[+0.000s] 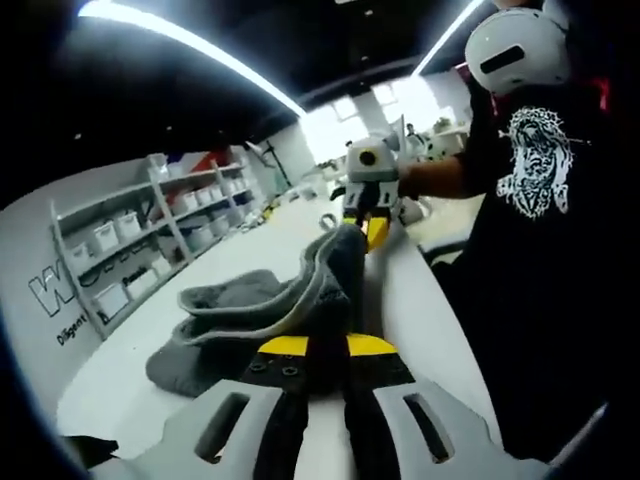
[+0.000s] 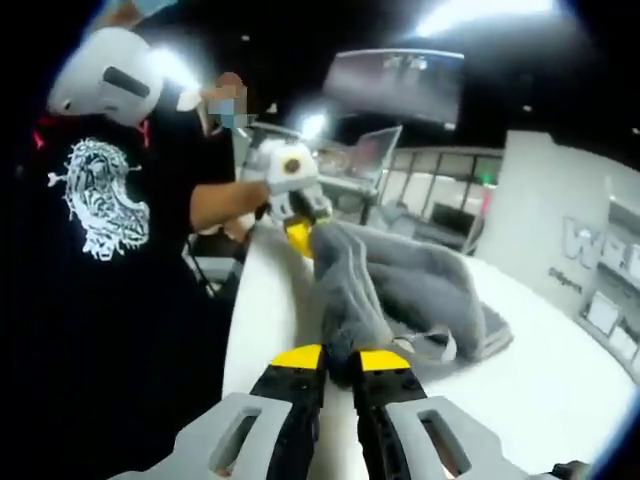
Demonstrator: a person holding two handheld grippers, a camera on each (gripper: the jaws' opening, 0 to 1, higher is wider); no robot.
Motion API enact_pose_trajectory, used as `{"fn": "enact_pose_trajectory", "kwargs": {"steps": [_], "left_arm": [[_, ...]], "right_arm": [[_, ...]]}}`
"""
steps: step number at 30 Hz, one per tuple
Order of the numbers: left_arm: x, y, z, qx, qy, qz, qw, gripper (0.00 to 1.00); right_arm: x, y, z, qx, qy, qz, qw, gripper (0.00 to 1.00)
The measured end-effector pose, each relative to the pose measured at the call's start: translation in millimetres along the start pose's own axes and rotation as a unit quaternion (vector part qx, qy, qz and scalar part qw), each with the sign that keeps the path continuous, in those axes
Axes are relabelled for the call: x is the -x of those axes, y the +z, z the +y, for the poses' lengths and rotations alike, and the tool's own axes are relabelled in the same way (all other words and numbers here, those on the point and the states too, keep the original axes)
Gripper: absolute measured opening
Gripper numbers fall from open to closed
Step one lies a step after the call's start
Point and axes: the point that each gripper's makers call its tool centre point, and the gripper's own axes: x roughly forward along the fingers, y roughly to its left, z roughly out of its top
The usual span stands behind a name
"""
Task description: Open the folded towel by lifting each exposed corner and separating the folded layers until the towel lies flat within the target outline without major curled edges
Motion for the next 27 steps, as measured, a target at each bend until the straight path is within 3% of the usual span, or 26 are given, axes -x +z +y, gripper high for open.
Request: {"fn": "enact_pose_trajectory", "kwargs": {"steps": [19,27], "left_arm": [[-1,-13.3,-14.0,0.031,-0.022,0.031,0.9988,0.08],[0,-15.0,-22.9,0.017,-0.041,0.046,0.9980,0.10]], "right_arm": [[4,-13.2,12,-0.010,0.010,0.019,0.9997,0.05],[6,-13.5,16,-0.004,0.018,0.025,0.9995,0.06]]}}
